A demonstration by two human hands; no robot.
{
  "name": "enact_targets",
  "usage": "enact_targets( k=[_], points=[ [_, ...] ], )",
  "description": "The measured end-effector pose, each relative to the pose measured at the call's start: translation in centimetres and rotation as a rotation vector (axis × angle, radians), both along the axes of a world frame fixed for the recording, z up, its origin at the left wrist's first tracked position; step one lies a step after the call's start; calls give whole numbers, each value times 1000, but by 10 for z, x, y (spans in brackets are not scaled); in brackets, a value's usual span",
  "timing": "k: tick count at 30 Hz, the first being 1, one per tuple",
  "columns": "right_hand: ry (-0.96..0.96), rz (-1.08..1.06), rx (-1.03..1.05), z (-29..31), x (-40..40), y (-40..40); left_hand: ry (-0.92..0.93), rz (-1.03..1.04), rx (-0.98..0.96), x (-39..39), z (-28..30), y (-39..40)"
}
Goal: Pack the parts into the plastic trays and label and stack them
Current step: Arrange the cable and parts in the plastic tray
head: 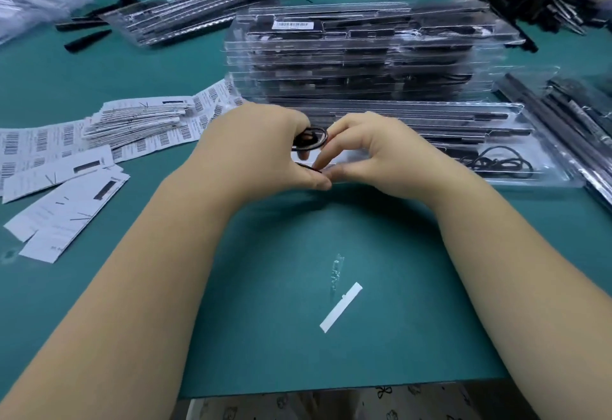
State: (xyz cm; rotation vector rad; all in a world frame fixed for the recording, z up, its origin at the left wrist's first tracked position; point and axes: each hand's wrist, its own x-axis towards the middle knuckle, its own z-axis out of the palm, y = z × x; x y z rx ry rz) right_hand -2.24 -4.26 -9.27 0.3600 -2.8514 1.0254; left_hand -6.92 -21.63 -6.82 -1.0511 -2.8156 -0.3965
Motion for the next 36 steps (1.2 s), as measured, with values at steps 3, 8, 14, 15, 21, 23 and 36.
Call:
enact_targets(
  k=[3, 8, 14, 15, 21, 23, 36],
  points=[
    [-9, -18, -21, 1, 0, 3, 89, -16, -130, 4, -2, 3],
    [-54, -29, 126, 7, 4, 17, 70, -84, -210, 8, -10, 8],
    [-135, -27, -3, 8, 6, 28, -5, -14, -208, 11, -13, 10],
    [-150, -19, -12, 9, 6, 30, 13, 8, -198, 12, -14, 10],
    [-105, -47, 45, 7, 7, 27, -6, 85, -245, 10, -20, 16],
    [-71, -78, 83, 6, 6, 25, -38, 83, -237, 9, -21, 15],
    [74, -134, 288, 6, 4, 11, 242, 21, -233, 16, -10, 15]
  ],
)
